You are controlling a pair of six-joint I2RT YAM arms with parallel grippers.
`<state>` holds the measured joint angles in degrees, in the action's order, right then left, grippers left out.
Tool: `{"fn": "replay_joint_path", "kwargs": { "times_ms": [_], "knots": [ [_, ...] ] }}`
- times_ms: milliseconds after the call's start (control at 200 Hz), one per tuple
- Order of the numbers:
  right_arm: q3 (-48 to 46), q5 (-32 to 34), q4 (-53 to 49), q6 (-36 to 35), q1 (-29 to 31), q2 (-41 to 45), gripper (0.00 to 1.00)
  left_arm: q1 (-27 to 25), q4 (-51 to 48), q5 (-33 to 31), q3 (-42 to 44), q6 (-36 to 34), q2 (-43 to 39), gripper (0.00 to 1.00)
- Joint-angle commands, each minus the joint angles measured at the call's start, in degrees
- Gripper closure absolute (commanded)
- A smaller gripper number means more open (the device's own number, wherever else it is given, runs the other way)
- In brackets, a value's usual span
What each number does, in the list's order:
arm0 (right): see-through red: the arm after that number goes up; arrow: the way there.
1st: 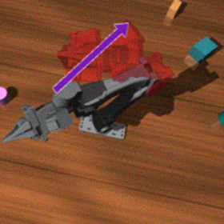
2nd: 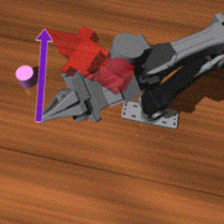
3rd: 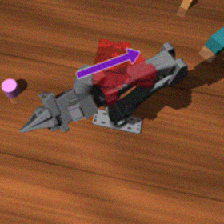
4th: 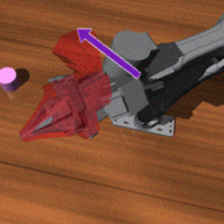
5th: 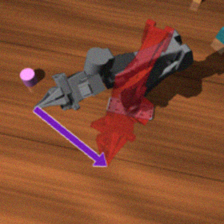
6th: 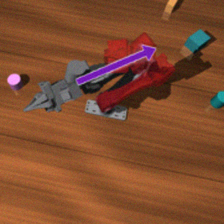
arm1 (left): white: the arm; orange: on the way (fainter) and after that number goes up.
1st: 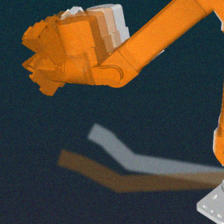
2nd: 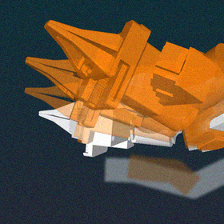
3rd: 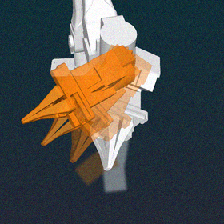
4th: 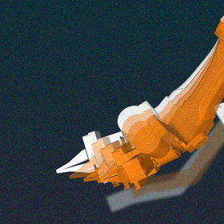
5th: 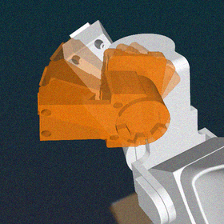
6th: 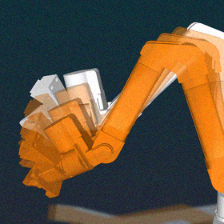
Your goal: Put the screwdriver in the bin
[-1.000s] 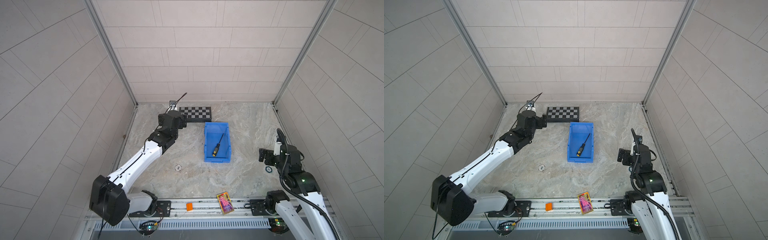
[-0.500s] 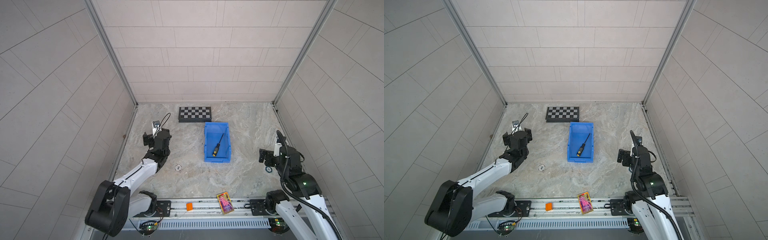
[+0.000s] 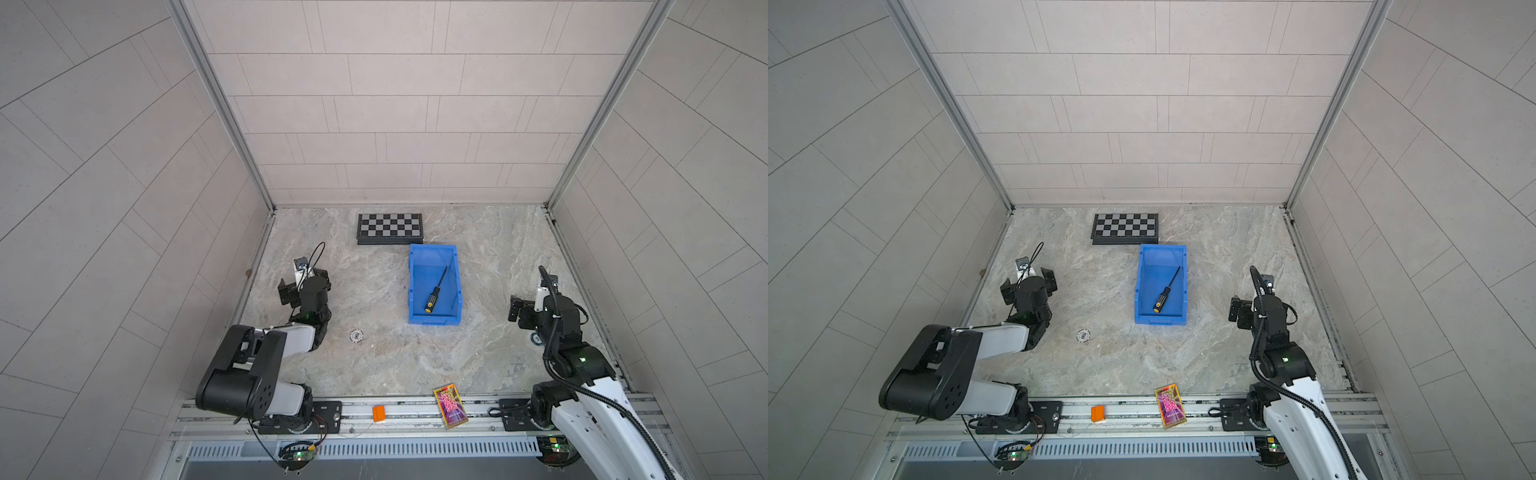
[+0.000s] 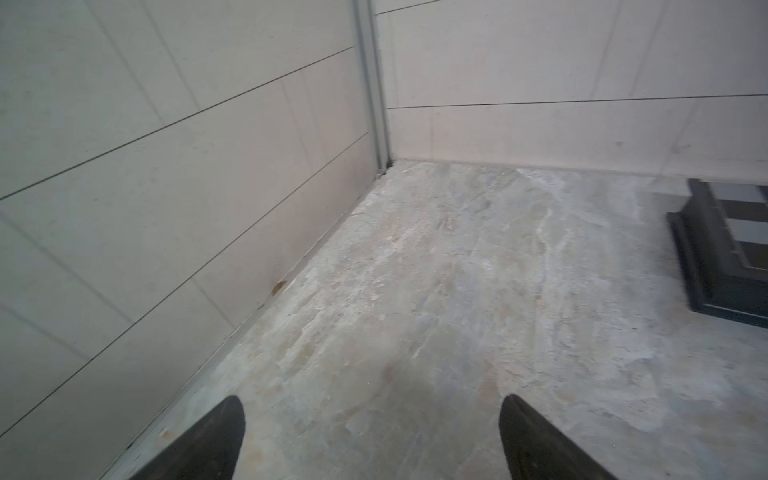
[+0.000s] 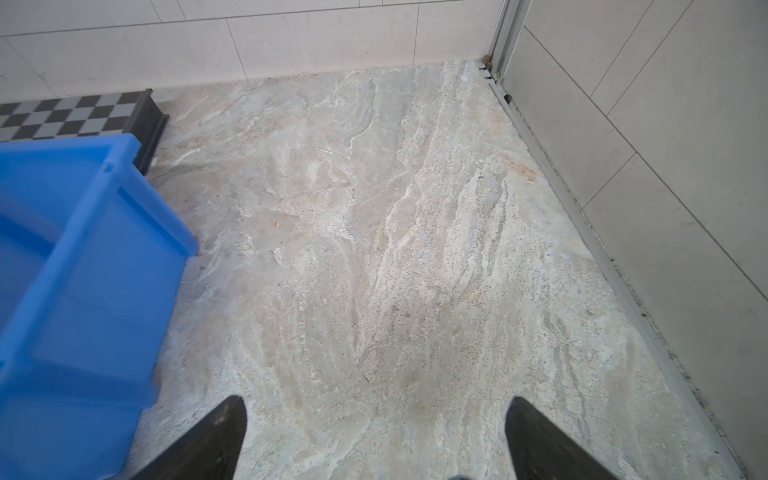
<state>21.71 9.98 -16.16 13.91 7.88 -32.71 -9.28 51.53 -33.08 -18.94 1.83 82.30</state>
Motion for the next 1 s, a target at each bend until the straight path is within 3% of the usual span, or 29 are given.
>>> {"fn": "replay_joint_path", "kwargs": {
  "times_ms": [0, 45, 376, 591, 716, 826, 991],
  "knots": [
    [-2.78, 8.07, 21.53, -5.03, 0.12, -6.49, 0.01, 1.87, 8.18, 8.2, 0.15, -0.64, 2.7, 0.01],
    [-3.53, 9.42, 26.66, -6.69, 0.2, -10.89, 0.01, 1.81, 4.04, 9.82, -0.71, -0.68, 1.66, 0.01],
    [-4.81, 8.48, 60.97, -13.31, -1.32, -42.12, 0.01, 1.98, 4.67, 11.45, -0.94, -1.26, 2.15, 0.0],
    [-3.3, 5.38, 68.61, -12.22, -2.76, -49.63, 0.01, 1.98, 5.12, 11.4, -0.58, -1.25, 1.81, 0.0],
    [-3.8, 4.01, 80.27, -13.17, -2.71, -59.44, 0.01, 1.97, 4.99, 11.54, -0.55, -1.29, 1.72, 0.0],
    [-0.46, 4.75, 68.91, -12.42, -2.44, -56.73, 0.01, 1.97, 5.02, 11.43, -0.57, -1.3, 1.8, 0.01],
    [-0.29, 4.61, 71.29, -12.99, -2.5, -58.39, 0.01, 1.98, 4.71, 11.5, -0.73, -1.26, 1.86, 0.0]
  ]
}}
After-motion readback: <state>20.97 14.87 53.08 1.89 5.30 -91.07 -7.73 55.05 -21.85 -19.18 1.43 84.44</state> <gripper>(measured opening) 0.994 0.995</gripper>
